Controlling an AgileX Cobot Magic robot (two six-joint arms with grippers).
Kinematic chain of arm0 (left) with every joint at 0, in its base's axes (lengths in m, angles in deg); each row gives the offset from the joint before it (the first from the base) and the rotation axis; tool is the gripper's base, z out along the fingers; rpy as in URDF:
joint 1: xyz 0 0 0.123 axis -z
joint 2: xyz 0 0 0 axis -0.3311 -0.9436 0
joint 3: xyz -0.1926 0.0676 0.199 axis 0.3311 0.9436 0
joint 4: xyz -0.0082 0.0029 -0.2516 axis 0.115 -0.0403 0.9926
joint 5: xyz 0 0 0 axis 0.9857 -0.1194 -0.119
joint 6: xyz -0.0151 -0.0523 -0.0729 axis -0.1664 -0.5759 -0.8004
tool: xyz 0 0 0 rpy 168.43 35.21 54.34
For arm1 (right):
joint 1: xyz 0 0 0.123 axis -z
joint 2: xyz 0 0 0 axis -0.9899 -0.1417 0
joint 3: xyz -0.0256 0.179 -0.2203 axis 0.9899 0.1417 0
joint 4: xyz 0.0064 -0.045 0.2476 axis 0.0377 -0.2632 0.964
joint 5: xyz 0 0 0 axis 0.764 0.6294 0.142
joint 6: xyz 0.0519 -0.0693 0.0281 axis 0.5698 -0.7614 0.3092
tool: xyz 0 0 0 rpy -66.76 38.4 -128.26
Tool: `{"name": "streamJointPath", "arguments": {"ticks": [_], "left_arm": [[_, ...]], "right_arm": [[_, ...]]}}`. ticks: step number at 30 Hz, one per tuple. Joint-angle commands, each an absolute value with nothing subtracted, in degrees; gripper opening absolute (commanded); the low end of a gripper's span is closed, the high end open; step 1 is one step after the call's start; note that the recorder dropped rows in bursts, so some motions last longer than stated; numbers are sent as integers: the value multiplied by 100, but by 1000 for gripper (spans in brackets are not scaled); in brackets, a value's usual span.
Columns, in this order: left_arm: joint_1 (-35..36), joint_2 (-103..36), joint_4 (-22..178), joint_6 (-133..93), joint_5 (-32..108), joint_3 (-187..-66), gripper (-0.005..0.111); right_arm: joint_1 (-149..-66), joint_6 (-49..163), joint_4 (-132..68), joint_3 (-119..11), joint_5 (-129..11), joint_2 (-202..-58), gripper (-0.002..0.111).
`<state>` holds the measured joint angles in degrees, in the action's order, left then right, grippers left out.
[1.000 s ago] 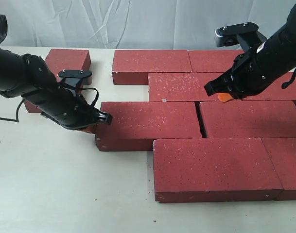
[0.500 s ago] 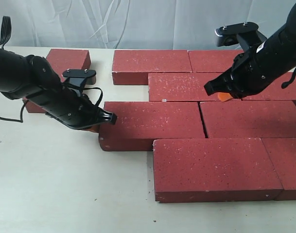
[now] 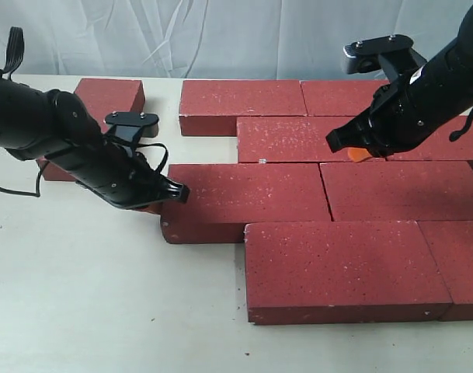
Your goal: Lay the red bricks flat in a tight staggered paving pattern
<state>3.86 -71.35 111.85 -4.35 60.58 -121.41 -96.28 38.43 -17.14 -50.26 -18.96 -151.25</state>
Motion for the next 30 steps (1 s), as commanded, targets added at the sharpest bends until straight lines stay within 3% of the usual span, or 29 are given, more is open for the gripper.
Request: {"name": "streamJointPath", "arguments": {"ticks": [1, 22, 30], "left_arm": [[283, -7127, 11110, -481, 6076, -12162, 1], [89, -6723, 10665, -743, 6534, -12162, 0], [103, -6723, 11635, -134, 6500, -12162, 0]], "right_arm": [[-9631, 3824, -1713, -5011, -1935, -15134, -1], [-9631, 3814, -1625, -5011, -1945, -15325, -1], [-9631, 3803, -1589, -5011, -1961, -15339, -1]]}}
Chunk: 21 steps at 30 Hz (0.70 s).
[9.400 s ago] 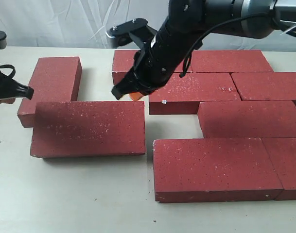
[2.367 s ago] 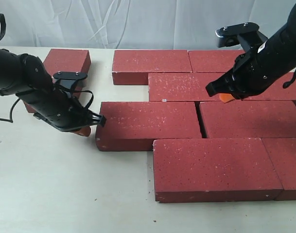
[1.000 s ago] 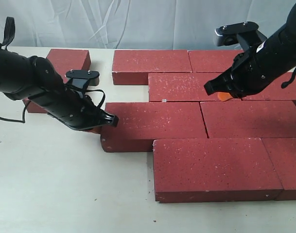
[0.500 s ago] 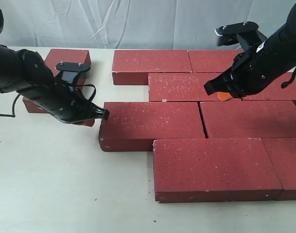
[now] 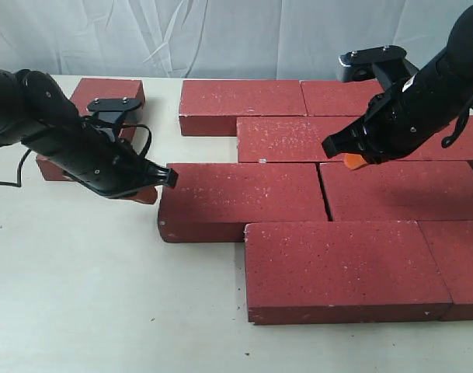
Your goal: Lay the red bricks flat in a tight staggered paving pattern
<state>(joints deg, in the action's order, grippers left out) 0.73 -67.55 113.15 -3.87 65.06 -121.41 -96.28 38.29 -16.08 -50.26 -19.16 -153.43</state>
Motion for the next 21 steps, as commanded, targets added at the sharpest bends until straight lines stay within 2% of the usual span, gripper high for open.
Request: {"name": "streamJointPath", "arguments": {"ticks": [1, 21], "left_arm": [[140, -6723, 11635, -134, 6500, -12162, 0], [309, -6713, 11400, -134, 6290, -12162, 0]], "right_arm": [[-9631, 3803, -1589, -5011, -1961, -15339, -1], [-9631, 3793, -1575, -4863, -2112, -15339, -1]]}}
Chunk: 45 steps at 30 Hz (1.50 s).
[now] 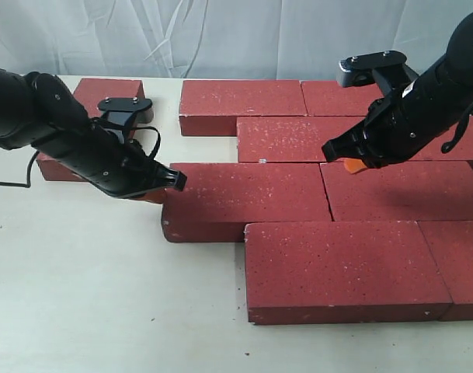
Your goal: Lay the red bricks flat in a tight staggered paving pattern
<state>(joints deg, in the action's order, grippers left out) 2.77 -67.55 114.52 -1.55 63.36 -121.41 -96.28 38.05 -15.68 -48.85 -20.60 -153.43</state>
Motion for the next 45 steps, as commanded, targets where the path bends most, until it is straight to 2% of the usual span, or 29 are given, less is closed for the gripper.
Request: {"name": "streamJointPath", "arguments": {"ticks": [1, 22, 28, 34, 40, 45], "left_arm": [[309, -6713, 11400, -134, 6290, -12162, 0], [286, -6544, 11017, -210, 6267, -12162, 0], [207, -6529, 10251, -775, 6346, -12162, 0], [-467, -6004, 9908, -828, 6790, -12257, 0], [-1406, -5539, 9775, -919, 6566, -12671, 0], [-2274, -5904, 9764, -1108, 6874, -13227, 0]], "right_arm": [[-9631, 3793, -1575, -4863, -2112, -15339, -1], [-9631, 3793, -1575, -4863, -2136, -15339, -1], [-9631, 3793, -1575, -4863, -2136, -15339, -1], [-9645, 3628, -833, -4863, -2177, -15339, -1], [-10146, 830, 2152, -5086, -2388, -15408, -1], [-10800, 1578, 1453, -6520, -2098, -16159, -1]]}}
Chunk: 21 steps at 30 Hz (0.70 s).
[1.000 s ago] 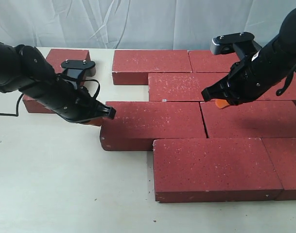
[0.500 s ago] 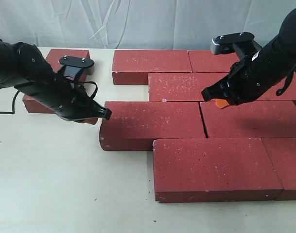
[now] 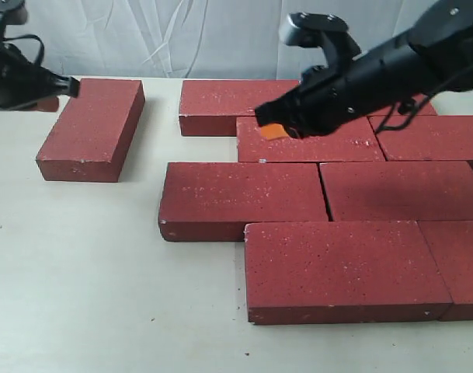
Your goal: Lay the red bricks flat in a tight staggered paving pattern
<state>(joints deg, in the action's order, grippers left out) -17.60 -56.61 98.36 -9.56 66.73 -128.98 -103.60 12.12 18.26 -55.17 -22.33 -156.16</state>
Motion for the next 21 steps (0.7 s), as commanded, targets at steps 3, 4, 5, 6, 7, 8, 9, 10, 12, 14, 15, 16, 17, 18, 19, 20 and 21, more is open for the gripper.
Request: {"name": "streamJointPath", "arguments": {"ticks": [3, 4, 5, 6, 7, 8, 9, 10, 12, 14, 15, 16, 17, 18, 19, 20, 21], "left_arm": [[-2702, -6211, 9648, -1467, 7024, -13516, 0], [-2830, -6338, 9559, -1598, 7073, -13611, 0], [-2936, -6468, 9468, -1718, 7075, -13700, 0], [-3009, -6609, 9379, -1797, 7085, -13784, 0], [-3078, -6759, 9301, -1871, 7096, -13869, 0], [-3123, -6913, 9256, -1953, 7096, -13947, 0], [-3150, -7033, 9256, -1971, 7096, -14005, 0], [-3175, -7179, 9256, -1971, 7096, -14091, 0], [-3175, -7432, 9269, -1971, 7121, -14262, 0], [-3175, -7682, 9419, -1940, 7121, -14459, 0], [-3175, -7803, 9451, -1928, 7121, -14562, 0], [-3175, -7925, 9463, -1928, 7121, -14671, 0], [-3175, -8052, 9463, -1928, 7144, -14791, 0], [-3175, -8185, 9463, -1928, 7199, -14926, 0], [-3175, -8297, 9477, -1928, 7268, -15042, 0], [-3175, -8440, 9477, -1928, 7365, -15189, 0], [-3175, -8582, 9477, -1928, 7473, -15344, 0]], "right_arm": [[-11154, 2736, 248, -7556, -1970, -16837, -1], [-11270, 3138, -159, -7930, -1909, -17104, -1], [-11359, 3480, -490, -8235, -1847, -17318, -1], [-11478, 3731, -731, -8632, -1730, -17598, -1], [-11598, 3857, -952, -9057, -1571, -17881, -1], [-11707, 3913, -1138, -9495, -1408, -18178, -1], [-11789, 4109, -1367, -9938, -1254, -18479, -1], [-11850, 4406, -1584, -10379, -1132, -18785, -1], [-11906, 4785, -1781, -11130, -908, -19321, -1], [-11929, 4887, -1811, -11809, -659, -19804, -1], [-11929, 4887, -1811, -12136, -554, -20039, -1], [-11953, 4887, -1811, -12423, -487, -20252, -1], [-11953, 4887, -1800, -12617, -446, -20441, -1], [-11953, 4909, -1782, -12848, -451, -20602, -1], [-11956, 4909, -1760, -12977, -451, -20739, -1], [-11956, 4909, -1708, -13103, -451, -20840, -1], [-11956, 4909, -1638, -13192, -483, -20963, -1]]}}
